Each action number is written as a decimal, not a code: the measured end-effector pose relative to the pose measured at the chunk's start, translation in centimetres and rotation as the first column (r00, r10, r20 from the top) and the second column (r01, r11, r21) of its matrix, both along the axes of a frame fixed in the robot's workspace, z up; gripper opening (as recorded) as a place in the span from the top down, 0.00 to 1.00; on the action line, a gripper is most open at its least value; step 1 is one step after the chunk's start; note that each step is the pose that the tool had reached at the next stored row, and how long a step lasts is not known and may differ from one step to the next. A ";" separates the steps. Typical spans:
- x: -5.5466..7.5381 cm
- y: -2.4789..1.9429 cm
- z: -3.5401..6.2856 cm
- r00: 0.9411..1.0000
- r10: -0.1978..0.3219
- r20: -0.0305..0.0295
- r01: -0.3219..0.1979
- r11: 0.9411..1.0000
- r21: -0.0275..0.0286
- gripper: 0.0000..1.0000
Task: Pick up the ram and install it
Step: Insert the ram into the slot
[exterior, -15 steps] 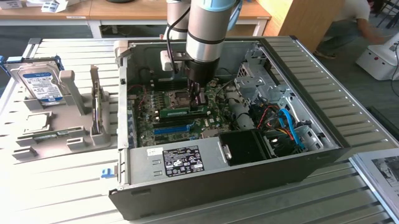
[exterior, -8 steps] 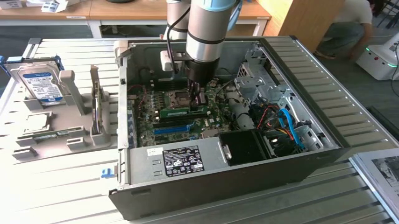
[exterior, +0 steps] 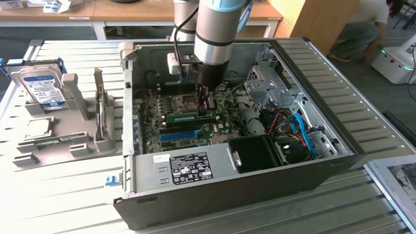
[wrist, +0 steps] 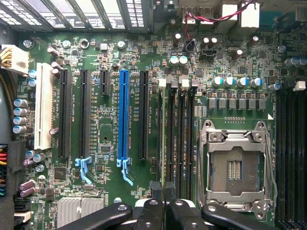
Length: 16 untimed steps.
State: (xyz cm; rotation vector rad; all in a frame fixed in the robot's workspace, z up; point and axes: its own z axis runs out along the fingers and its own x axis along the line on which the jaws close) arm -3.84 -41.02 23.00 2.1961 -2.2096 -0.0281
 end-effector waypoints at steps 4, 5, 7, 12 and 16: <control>0.0 0.00 -0.09 1.000 0.000 0.000 0.000 1.000 0.000 0.88; 0.0 0.00 -0.11 1.000 0.000 0.000 0.000 1.000 0.000 0.88; 0.0 0.00 -0.15 1.000 0.000 0.000 0.000 1.000 0.000 0.88; 0.0 0.00 -0.26 1.000 0.000 0.000 0.000 1.000 0.000 0.88; 0.0 0.00 -0.37 1.000 0.000 0.000 0.000 1.000 0.000 0.88</control>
